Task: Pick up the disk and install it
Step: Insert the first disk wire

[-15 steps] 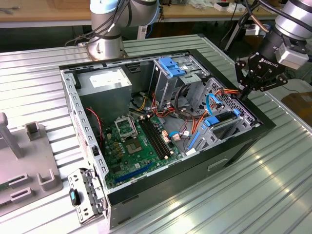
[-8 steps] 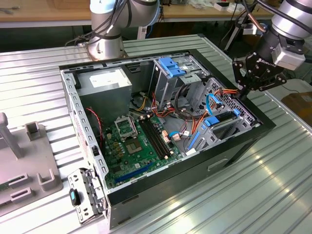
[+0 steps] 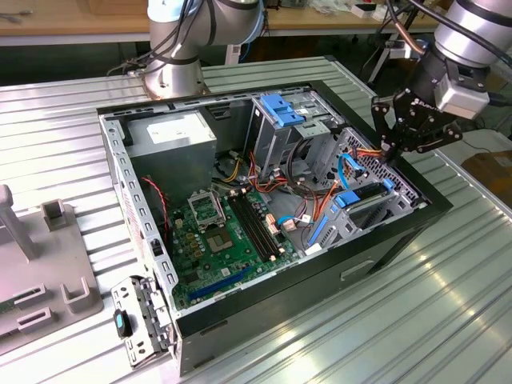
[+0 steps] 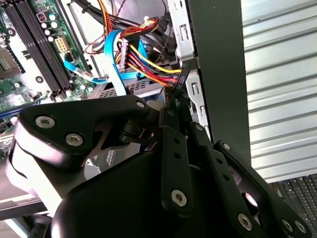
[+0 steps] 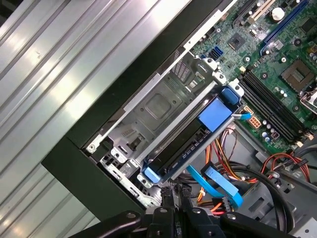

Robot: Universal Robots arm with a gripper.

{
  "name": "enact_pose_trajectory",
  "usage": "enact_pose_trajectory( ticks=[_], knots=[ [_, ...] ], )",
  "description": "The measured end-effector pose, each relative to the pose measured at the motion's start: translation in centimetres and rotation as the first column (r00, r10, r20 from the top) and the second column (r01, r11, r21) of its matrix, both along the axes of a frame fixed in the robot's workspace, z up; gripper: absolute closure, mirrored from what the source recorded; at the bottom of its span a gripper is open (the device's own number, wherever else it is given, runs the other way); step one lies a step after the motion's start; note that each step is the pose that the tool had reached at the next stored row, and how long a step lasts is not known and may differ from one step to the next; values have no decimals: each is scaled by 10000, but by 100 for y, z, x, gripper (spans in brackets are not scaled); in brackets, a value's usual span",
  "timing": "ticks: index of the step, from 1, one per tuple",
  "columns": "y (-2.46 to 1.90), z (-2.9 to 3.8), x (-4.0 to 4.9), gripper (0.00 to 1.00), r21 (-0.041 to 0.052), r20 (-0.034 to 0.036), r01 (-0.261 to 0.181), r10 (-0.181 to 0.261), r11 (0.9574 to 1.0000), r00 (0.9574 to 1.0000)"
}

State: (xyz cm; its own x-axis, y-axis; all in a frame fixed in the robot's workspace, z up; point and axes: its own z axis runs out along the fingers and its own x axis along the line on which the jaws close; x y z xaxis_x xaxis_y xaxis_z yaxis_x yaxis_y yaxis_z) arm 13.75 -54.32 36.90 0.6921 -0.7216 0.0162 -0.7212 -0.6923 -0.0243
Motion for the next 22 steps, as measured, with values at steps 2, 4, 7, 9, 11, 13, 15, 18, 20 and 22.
enact_pose_trajectory(
  ticks=[2,4,7,9,11,13,15,18,20,22],
  knots=[
    [0,1,-15,84,-2,0,0,0,10000,10000],
    [1,0,-17,84,-1,0,-2,2,10000,10000],
    [0,0,-21,84,-1,0,0,0,10000,10000],
    [0,0,-21,84,-1,0,0,0,10000,10000],
    [0,0,-21,84,-1,0,-1,1,10000,10000],
    [0,0,-22,84,-1,0,0,0,10000,10000],
    [0,0,-22,84,-1,0,0,0,10000,10000],
    [1,-1,-51,84,-2,0,0,0,10000,10000],
    [0,-3,-91,84,-1,0,0,0,10000,10000],
    [-1,-4,-108,84,-1,0,0,0,10000,10000]
  ],
)
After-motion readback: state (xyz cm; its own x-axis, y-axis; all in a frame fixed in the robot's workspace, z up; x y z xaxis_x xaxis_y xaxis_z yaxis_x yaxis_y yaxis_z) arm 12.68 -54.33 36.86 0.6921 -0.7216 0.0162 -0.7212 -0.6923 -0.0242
